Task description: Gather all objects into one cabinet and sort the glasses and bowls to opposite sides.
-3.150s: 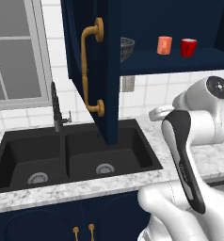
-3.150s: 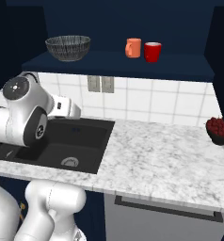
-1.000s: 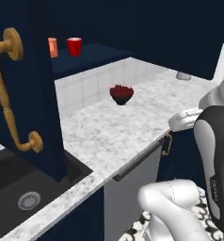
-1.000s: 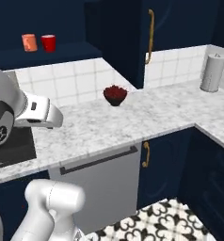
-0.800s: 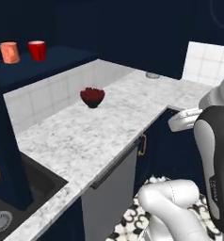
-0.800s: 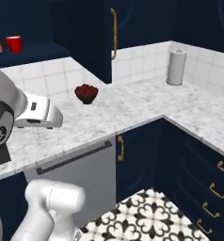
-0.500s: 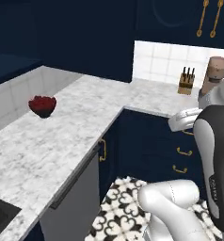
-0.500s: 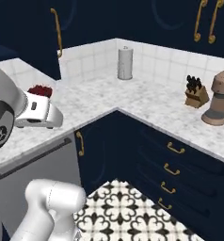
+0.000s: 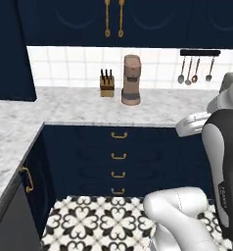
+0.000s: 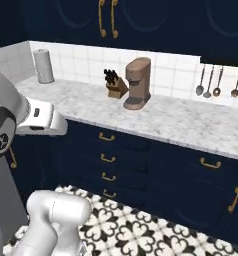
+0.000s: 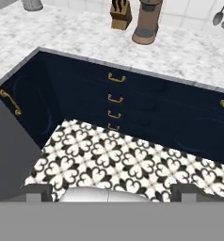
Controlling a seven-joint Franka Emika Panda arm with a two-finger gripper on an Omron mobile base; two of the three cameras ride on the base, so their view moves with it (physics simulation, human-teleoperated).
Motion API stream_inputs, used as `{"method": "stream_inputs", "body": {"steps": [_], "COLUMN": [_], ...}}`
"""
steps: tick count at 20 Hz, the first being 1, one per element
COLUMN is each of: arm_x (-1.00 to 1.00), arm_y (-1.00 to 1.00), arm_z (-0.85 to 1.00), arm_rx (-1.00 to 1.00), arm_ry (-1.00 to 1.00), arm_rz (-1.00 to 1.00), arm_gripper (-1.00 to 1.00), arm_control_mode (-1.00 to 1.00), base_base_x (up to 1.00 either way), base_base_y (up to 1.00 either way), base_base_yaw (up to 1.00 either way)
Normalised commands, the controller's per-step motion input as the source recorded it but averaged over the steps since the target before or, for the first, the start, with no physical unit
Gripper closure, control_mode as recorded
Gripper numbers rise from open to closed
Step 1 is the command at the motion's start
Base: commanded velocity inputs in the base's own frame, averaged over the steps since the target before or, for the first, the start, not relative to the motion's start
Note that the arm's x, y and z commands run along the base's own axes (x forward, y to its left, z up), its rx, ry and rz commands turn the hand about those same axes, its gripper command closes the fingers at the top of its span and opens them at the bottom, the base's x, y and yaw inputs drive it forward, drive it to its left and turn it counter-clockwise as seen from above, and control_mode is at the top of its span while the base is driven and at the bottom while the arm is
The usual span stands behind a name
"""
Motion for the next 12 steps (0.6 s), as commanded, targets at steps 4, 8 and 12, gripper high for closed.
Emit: {"method": "stream_inputs", "body": {"steps": [4, 8, 12], "arm_x": [0.0, 0.0, 0.0], "arm_y": [0.0, 0.0, 0.0], "arm_z": [0.0, 0.0, 0.0], "arm_rx": [0.0, 0.0, 0.0], "arm_ry": [0.0, 0.0, 0.0], "arm_rz": [0.0, 0.0, 0.0], "arm_gripper": [-1.0, -1.0, -1.0], "arm_control_mode": [1.0, 1.0, 1.0], "base_base_x": [0.0, 0.0, 0.0], "base_base_y": [-0.67, -0.61, -0.53], "base_base_yaw": [-0.64, -0.66, -0.69]}}
